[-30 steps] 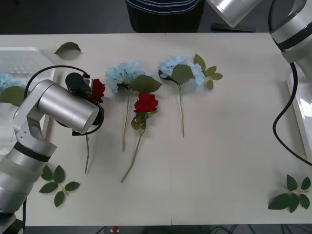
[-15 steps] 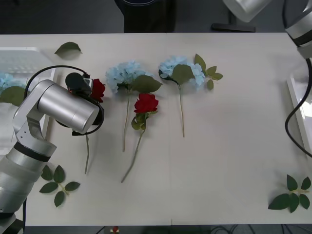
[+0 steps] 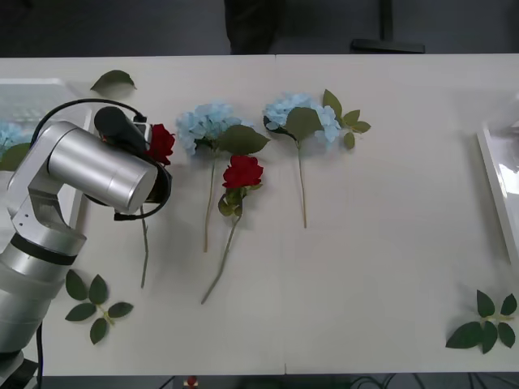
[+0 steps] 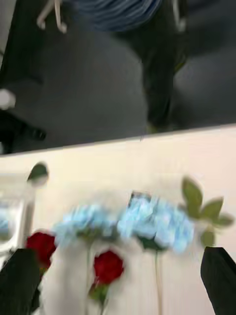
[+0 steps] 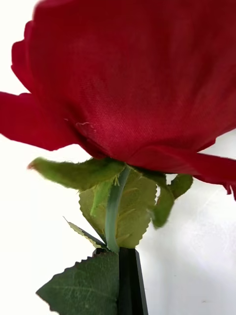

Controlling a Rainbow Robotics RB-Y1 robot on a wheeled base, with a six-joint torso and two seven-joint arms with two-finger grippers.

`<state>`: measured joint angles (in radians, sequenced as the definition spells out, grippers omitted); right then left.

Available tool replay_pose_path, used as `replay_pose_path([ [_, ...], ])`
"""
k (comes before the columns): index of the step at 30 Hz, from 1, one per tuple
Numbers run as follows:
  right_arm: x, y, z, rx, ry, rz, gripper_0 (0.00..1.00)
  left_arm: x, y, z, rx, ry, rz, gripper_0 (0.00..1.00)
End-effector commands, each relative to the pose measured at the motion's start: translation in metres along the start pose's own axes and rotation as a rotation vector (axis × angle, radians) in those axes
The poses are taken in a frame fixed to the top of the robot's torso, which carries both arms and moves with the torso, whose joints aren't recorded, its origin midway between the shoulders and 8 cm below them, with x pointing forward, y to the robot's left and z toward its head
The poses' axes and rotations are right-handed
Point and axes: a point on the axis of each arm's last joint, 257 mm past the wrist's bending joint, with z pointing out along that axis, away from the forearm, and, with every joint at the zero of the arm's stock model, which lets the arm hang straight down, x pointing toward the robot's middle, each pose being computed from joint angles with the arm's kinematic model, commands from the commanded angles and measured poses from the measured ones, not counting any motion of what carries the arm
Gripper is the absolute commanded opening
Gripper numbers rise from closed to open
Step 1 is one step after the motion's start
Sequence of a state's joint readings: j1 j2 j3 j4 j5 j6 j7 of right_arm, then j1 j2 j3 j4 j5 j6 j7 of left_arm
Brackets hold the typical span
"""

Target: Place the red flowers into the right box and the blue flowers into the left box. If a person shows an open palm, hand one flower to the person first, then continue sorting.

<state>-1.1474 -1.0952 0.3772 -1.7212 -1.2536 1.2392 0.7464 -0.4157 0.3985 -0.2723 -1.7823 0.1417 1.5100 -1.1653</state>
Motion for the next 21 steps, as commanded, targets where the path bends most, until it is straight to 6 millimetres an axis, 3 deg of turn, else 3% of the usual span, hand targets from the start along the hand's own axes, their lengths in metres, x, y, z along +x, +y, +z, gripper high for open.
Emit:
replay_pose_path([
  [1, 0.03, 0.019, -0.038, -0.018, 0.126, -0.037, 0.95, -0.04, 0.003, -0.028, 0.053, -0.121, 0.081, 0.0],
  [4, 0.072, 0.012, -0.034, -0.011, 0.247, -0.047, 0.95, -0.054, -0.01, -0.043, 0.114, -0.173, 0.129, 0.0],
  [9, 0.157, -0.011, -0.003, 0.014, 0.406, -0.066, 0.96, -0.078, -0.041, -0.081, 0.239, -0.287, 0.259, 0.0],
  [11, 0.174, -0.017, 0.008, 0.032, 0.41, -0.08, 0.95, -0.083, -0.053, -0.094, 0.286, -0.324, 0.286, 0.0],
  [17, 0.235, -0.03, 0.049, 0.081, 0.446, -0.084, 0.95, -0.103, -0.115, -0.159, 0.51, -0.505, 0.377, 0.0],
  [21, 0.261, -0.038, 0.076, 0.136, 0.458, -0.106, 0.95, -0.11, -0.153, -0.192, 0.667, -0.591, 0.355, 0.0],
])
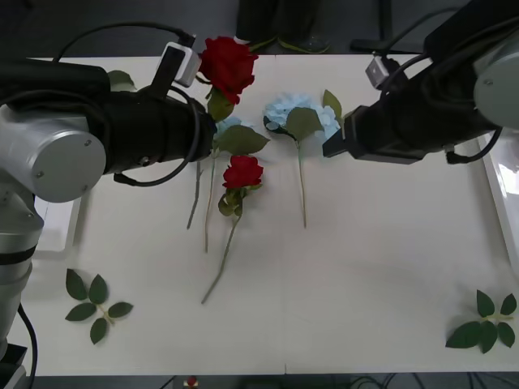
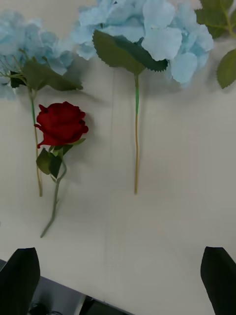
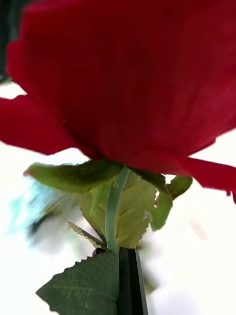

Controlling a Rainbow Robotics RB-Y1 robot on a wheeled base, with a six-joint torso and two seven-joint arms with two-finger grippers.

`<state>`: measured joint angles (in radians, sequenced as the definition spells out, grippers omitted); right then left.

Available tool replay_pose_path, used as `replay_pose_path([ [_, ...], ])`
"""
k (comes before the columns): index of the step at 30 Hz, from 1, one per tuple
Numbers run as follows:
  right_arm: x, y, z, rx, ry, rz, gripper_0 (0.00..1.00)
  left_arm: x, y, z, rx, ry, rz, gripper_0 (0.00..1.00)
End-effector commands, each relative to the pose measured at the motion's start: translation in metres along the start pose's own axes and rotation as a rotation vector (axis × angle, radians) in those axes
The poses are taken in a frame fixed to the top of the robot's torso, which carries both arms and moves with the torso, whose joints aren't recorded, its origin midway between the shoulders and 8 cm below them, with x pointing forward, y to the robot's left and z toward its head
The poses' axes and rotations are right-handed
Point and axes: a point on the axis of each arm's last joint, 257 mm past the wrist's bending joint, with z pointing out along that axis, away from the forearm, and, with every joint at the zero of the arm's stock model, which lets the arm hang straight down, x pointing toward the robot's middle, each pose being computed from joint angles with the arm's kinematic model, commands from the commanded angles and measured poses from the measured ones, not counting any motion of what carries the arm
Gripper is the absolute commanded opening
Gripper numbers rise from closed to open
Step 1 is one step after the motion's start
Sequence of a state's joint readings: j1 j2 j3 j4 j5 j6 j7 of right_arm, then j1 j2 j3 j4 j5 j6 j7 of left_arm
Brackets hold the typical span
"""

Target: Place the red flowers into the right box and the blue flowers into the left box. If a person shows an open palm, hand one flower to the person first, then continue sorting.

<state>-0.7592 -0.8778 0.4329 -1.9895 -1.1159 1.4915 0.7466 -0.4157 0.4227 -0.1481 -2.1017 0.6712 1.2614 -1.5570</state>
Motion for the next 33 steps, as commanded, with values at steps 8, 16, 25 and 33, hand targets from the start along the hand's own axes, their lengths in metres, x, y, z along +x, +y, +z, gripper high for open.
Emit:
replay_pose_path([
  [8, -0.001, 0.009, 0.015, 0.045, -0.05, -0.066, 0.95, -0.082, -0.082, -0.011, 0.286, -0.3, -0.127, 0.0],
  [16, 0.0, 0.014, -0.079, -0.052, -0.14, -0.133, 0.95, -0.094, -0.091, 0.001, 0.376, -0.374, -0.296, 0.0],
  [25, 0.017, 0.021, -0.097, -0.115, -0.28, -0.34, 0.95, -0.108, -0.104, -0.003, 0.434, -0.414, -0.369, 0.0],
  [33, 0.015, 0.039, -0.053, -0.115, -0.347, -0.446, 0.96, -0.112, -0.11, -0.007, 0.467, -0.42, -0.4, 0.0],
])
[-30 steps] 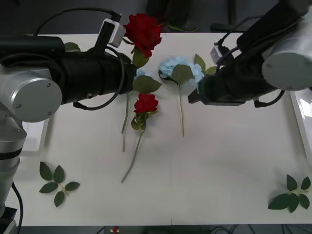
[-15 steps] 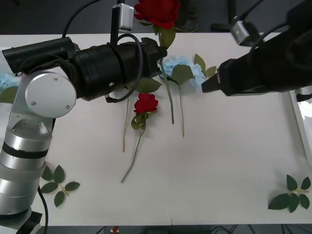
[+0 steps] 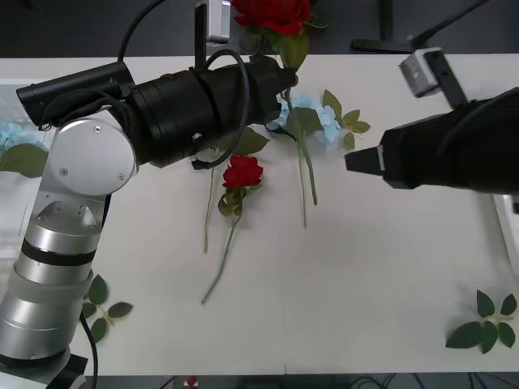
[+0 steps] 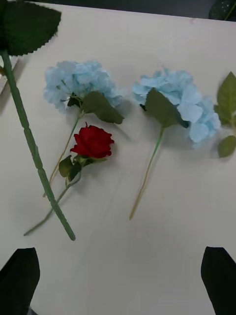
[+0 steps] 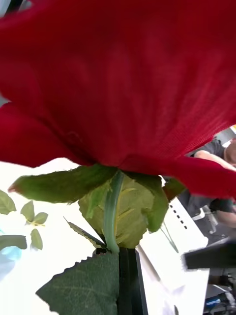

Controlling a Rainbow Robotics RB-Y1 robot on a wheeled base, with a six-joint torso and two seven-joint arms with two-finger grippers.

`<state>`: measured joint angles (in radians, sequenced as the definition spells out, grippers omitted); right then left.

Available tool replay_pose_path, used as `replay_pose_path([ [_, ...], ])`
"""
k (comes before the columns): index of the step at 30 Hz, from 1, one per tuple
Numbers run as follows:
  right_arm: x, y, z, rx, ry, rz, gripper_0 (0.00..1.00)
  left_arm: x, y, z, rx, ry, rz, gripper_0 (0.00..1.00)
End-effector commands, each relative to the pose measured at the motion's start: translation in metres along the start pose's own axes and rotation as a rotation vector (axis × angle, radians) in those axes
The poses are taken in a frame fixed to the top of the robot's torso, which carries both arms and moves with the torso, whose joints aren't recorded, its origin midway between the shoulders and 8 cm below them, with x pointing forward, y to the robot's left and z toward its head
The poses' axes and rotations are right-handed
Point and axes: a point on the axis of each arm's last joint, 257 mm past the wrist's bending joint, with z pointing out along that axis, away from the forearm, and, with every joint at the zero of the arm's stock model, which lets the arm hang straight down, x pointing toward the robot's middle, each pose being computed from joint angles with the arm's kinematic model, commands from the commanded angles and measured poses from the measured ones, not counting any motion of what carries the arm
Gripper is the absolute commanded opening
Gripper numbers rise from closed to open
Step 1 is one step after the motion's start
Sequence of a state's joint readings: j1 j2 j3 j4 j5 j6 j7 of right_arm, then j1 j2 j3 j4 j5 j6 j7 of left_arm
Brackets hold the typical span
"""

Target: Place the red flowers into the right box and the blue flowers into the left box. If a person shows an open palm, hand one flower to the person first, then continue sorting.

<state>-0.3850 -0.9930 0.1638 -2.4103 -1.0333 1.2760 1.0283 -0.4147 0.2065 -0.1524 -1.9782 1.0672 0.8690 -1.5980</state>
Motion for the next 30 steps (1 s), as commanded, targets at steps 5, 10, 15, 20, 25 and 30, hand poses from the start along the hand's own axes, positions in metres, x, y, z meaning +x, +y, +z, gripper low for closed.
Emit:
replay_pose_path([
  [5, -0.008, 0.033, 0.026, -0.035, -0.068, -0.089, 0.95, -0.006, -0.006, -0.003, 0.017, -0.03, -0.039, 0.0],
  [10, -0.013, 0.042, 0.026, -0.054, -0.089, -0.106, 0.95, -0.005, -0.007, -0.003, 0.017, -0.027, -0.046, 0.0],
  [15, -0.016, 0.046, 0.034, -0.049, -0.11, -0.127, 0.96, -0.005, -0.009, -0.003, 0.028, -0.027, -0.06, 0.0],
  [20, -0.023, 0.053, 0.056, -0.043, -0.153, -0.151, 0.95, -0.004, -0.01, -0.003, 0.031, -0.026, -0.067, 0.0],
  [25, -0.026, 0.057, 0.078, -0.053, -0.187, -0.149, 0.95, -0.003, -0.01, -0.003, 0.032, -0.024, -0.072, 0.0],
  [30, -0.028, 0.066, 0.1, -0.087, -0.209, -0.128, 0.95, -0.003, -0.01, -0.003, 0.035, -0.024, -0.076, 0.0],
])
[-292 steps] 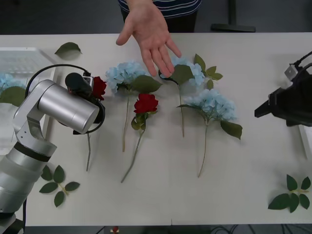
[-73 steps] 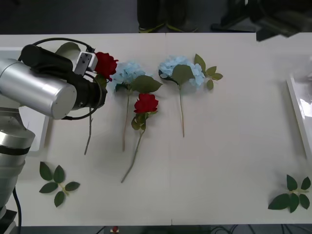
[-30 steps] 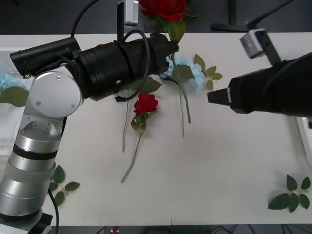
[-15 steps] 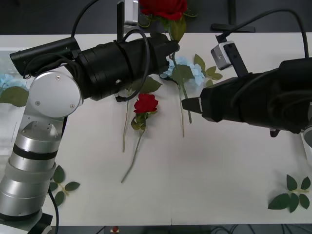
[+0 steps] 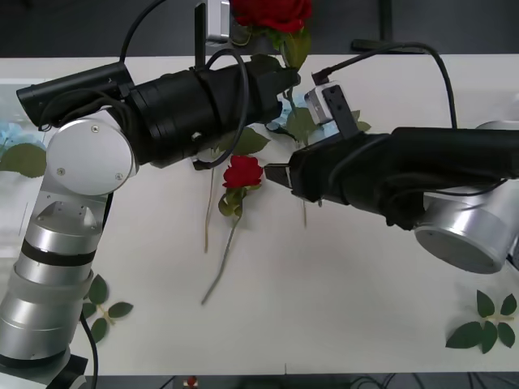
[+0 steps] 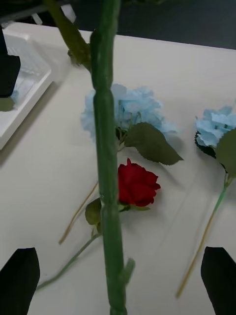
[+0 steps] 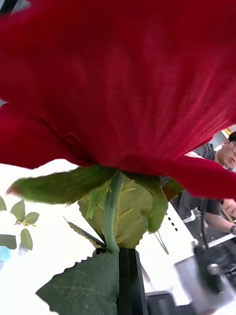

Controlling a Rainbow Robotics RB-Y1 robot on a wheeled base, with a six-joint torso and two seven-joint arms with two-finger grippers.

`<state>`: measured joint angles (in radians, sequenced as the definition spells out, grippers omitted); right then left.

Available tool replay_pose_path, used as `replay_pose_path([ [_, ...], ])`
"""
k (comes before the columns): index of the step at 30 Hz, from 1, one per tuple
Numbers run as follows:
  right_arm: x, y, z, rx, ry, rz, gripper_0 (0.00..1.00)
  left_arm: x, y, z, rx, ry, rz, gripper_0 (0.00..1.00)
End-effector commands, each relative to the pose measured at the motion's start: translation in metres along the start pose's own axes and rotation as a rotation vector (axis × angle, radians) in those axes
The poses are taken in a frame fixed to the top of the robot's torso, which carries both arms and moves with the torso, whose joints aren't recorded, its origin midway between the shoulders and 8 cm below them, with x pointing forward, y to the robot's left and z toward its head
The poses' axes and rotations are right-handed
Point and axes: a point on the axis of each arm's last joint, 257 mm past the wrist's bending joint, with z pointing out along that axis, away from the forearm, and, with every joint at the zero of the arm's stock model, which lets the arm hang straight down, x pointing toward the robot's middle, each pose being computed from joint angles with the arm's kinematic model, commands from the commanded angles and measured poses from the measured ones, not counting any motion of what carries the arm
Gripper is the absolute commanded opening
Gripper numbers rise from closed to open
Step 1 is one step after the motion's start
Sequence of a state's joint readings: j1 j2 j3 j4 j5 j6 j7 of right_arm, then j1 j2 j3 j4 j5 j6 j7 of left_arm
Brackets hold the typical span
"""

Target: Place the red flowers into the right box and the blue flowers into the left box. If a person shows an open palm, hand one flower to the person first, then continue sorting.

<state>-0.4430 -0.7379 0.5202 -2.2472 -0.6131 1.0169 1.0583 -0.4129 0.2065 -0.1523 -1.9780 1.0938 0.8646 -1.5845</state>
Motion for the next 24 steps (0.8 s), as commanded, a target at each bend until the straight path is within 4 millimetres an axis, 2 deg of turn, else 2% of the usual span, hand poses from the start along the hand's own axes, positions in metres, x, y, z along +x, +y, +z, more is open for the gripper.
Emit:
replay_pose_path([
  [1, -0.0142, 0.0038, 0.0091, -0.014, -0.043, -0.049, 0.95, -0.0018, -0.0059, -0.0029, 0.016, -0.02, -0.044, 0.0],
  [6, -0.0142, 0.0038, 0.0125, -0.019, -0.046, -0.036, 0.95, -0.0017, -0.0076, -0.003, 0.021, -0.021, -0.049, 0.0],
  [7, -0.0132, 0.0035, 0.0126, -0.018, -0.044, -0.033, 0.84, -0.0017, -0.0066, -0.0031, 0.02, -0.021, -0.049, 0.0],
  [8, -0.0128, 0.0031, 0.0123, -0.019, -0.043, -0.031, 0.56, -0.0018, -0.0062, -0.0034, 0.019, -0.021, -0.049, 0.0],
  [9, -0.0122, 0.0042, 0.0123, -0.023, -0.04, -0.023, 0.22, -0.0012, -0.0068, -0.0031, 0.021, -0.021, -0.052, 0.0],
  [10, -0.012, 0.0036, 0.0122, -0.022, -0.04, -0.023, 0.06, -0.0014, -0.0073, -0.0029, 0.022, -0.02, -0.051, 0.0],
  [11, -0.0123, 0.0038, 0.012, -0.024, -0.04, -0.014, 0.0, -0.0012, -0.0068, -0.0031, 0.021, -0.021, -0.052, 0.0],
  [24, -0.0153, 0.0035, 0.0108, -0.031, -0.053, 0.017, 0.0, -0.0014, -0.0069, -0.0036, 0.022, -0.02, -0.054, 0.0],
])
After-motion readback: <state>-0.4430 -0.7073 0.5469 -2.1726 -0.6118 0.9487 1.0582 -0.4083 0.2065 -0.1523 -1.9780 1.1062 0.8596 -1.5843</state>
